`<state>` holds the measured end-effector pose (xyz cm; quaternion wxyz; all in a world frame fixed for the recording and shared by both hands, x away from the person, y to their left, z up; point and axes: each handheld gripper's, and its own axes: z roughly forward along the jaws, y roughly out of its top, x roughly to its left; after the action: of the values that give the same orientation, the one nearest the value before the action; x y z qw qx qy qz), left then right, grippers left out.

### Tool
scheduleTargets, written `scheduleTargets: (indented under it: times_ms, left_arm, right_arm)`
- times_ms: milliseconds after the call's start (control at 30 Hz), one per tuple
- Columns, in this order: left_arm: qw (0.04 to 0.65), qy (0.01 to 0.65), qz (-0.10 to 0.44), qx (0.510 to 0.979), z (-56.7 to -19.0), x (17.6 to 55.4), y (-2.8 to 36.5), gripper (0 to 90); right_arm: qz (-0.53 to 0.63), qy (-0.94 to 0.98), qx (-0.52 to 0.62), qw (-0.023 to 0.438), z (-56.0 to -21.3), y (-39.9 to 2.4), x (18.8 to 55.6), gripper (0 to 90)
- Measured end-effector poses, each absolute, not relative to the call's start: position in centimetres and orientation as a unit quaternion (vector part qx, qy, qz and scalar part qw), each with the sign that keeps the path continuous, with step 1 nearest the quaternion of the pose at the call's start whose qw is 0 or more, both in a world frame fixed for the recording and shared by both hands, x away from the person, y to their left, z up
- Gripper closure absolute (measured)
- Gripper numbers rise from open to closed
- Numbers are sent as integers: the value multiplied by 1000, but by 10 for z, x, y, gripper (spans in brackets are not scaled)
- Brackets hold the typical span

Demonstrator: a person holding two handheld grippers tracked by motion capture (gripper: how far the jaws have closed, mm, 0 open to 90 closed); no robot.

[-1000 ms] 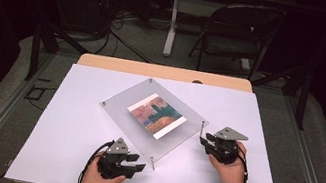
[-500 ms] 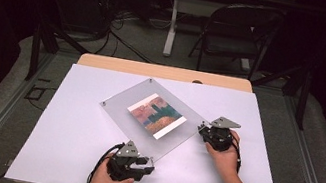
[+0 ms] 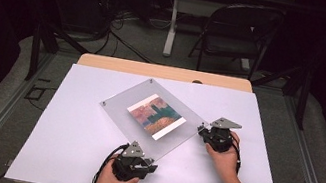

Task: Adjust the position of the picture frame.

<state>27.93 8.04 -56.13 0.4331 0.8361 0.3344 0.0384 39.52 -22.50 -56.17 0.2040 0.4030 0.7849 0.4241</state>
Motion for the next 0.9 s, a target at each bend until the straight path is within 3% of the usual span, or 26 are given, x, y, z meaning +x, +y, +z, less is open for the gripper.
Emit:
scheduleTargets:
  times_ms: [167,900]
  left_arm:
    - [431,326,45,840,-559,278,80,847]
    - [436,329,49,836,-538,278,95,851]
  right_arm:
    - [424,785,402,204,-562,-225,395,855]
    - [443,781,398,188,-550,-239,370,857]
